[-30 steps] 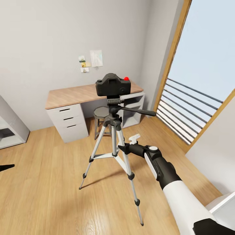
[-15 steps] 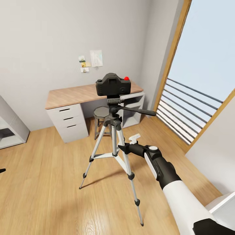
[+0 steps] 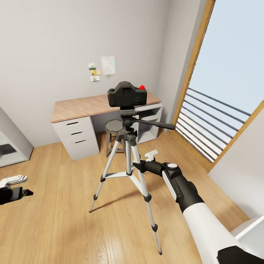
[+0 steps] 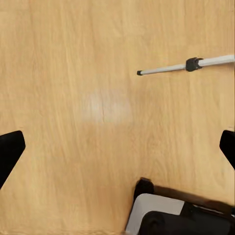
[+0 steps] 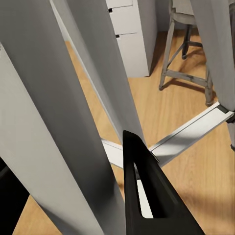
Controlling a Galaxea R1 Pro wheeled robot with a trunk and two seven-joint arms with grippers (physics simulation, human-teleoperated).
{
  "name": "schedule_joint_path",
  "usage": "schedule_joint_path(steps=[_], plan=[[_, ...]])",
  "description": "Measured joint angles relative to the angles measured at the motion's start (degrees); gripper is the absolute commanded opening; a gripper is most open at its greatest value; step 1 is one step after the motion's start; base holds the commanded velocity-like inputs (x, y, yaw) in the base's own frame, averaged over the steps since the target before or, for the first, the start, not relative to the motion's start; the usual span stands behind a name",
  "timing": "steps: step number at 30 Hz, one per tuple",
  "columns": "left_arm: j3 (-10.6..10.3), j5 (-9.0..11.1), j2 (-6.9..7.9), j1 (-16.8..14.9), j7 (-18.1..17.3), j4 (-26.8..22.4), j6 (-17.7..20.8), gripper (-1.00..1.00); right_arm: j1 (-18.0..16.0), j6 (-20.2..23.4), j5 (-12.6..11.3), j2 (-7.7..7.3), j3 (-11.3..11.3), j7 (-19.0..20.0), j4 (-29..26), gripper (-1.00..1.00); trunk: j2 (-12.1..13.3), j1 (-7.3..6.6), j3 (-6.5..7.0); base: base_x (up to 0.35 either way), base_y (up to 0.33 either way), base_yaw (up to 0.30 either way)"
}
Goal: Attach the digital camera to the camera tripod in the bedroom.
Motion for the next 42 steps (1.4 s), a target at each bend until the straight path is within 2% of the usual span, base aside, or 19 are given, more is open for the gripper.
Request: schedule_joint_path(steps=[2, 3, 4, 5, 6, 8, 10, 12, 15, 17, 18, 22, 23, 26, 27, 32, 33, 34, 42], plan=[[-0.01, 6.90, -10.28, 5.11, 3.93, 7.02, 0.60, 1.00, -0.01, 0.45, -0.03, 0.02, 0.04, -0.11, -0.31, -1.00, 0.00, 0.00, -0.01, 0.000, 0.000, 0.000], [0.00, 8.72, -12.87, 6.85, 4.48, 9.60, 0.68, 1.00, -0.01, 0.69, 0.08, 0.03, 0.02, -0.17, -0.43, -1.00, -0.01, 0.00, -0.01, 0.000, 0.000, 0.000], [0.08, 11.31, -17.88, 10.83, 5.19, 15.49, 0.79, 1.00, -0.01, 0.77, -0.11, 0.00, 0.06, -0.17, -0.46, -1.00, -0.02, -0.01, -0.02, 0.000, 0.000, 0.000], [0.15, 12.22, -20.58, 13.21, 5.46, 18.69, 0.85, 1.00, -0.01, 1.04, 0.03, -0.01, 0.05, -0.19, -0.72, -1.00, -0.01, 0.00, -0.02, 0.000, 0.000, 0.000], [0.29, 13.28, -25.13, 17.92, 5.75, 25.67, 0.97, 1.00, -0.01, 1.11, -0.13, -0.04, 0.07, -0.22, -0.70, -1.00, -0.03, -0.01, -0.03, 0.000, 0.000, 0.000], [0.49, 13.29, -29.56, 23.04, 5.71, 33.07, 1.13, 1.00, -0.01, 1.24, -0.04, -0.07, 0.08, -0.19, -0.80, -1.00, -0.03, -0.02, -0.02, 0.000, 0.000, 0.000], [1.15, 13.34, -36.30, 32.49, 3.73, 47.63, 1.41, 1.00, -0.02, 1.42, -0.16, -0.11, 0.13, -0.26, -0.94, -1.00, -0.02, -0.01, -0.03, 0.000, 0.000, 0.000], [1.74, 13.37, -39.59, 38.12, 0.74, 55.55, 1.51, 1.00, -0.02, 1.43, -0.22, -0.12, 0.16, -0.32, -0.89, -1.00, -0.04, -0.02, -0.03, 0.000, 0.000, 0.000], [3.08, 13.36, -41.77, 44.71, -4.02, 60.95, 1.53, 1.00, -0.02, 1.44, -0.27, -0.14, 0.18, -0.37, -0.89, -1.00, -0.04, -0.02, -0.03, 0.000, 0.000, 0.000], [3.90, 13.35, -42.39, 48.04, -5.96, 62.33, 1.36, 1.00, -0.02, 1.44, -0.29, -0.13, 0.18, -0.36, -0.88, -1.00, -0.04, -0.02, -0.03, 0.000, 0.000, 0.000], [4.67, 13.34, -42.87, 51.28, -7.31, 63.19, 1.15, 1.00, -0.02, 1.45, -0.29, -0.17, 0.19, -0.33, -0.90, -1.00, -0.04, -0.02, -0.03, 0.000, 0.000, 0.000], [6.26, 13.38, -44.64, 60.59, -9.01, 64.29, -1.52, 1.00, -0.02, 1.49, -0.26, -0.21, 0.18, -0.25, -0.94, -1.00, -0.05, -0.02, -0.04, 0.000, 0.000, 0.000], [6.94, 13.41, -45.97, 63.90, -9.25, 64.53, -4.13, 1.00, -0.02, 1.49, -0.27, -0.24, 0.17, -0.17, -0.95, -1.00, -0.05, -0.01, -0.03, 0.000, 0.000, 0.000], [7.46, 13.47, -48.56, 68.80, -9.46, 64.59, -8.78, 1.00, -0.02, 1.51, -0.24, -0.25, 0.18, -0.15, -0.97, -1.00, -0.05, -0.02, -0.04, 0.000, 0.000, 0.000], [7.68, 13.50, -50.21, 71.31, -9.51, 64.65, -11.40, 1.00, -0.02, 1.53, -0.25, -0.24, 0.18, -0.19, -0.97, -1.00, -0.05, -0.02, -0.04, 0.000, 0.000, 0.000], [8.05, 13.48, -54.43, 76.13, -9.58, 64.49, -15.49, 1.00, -0.02, 1.53, -0.25, -0.23, 0.17, -0.18, -0.97, -1.00, -0.05, -0.01, -0.03, 0.000, 0.000, 0.000], [8.09, 13.46, -54.72, 76.40, -9.58, 64.46, -15.70, 1.00, -0.02, 1.54, -0.25, -0.23, 0.18, -0.18, -0.98, 1.00, -0.05, -0.01, -0.03, 0.000, 0.000, 0.000], [8.20, 13.44, -55.12, 76.78, -9.59, 64.40, -15.99, 1.00, -0.01, 2.55, 2.52, -0.27, 0.14, -0.60, 1.13, 1.00, -0.03, 0.00, -0.04, 0.000, 0.000, 0.000], [8.36, 13.40, -55.81, 77.43, -9.59, 64.16, -16.51, 1.00, -0.02, 2.53, 2.56, -0.26, 0.13, -0.58, 1.33, 1.00, -0.03, 0.00, -0.03, 0.000, 0.000, 0.000]])
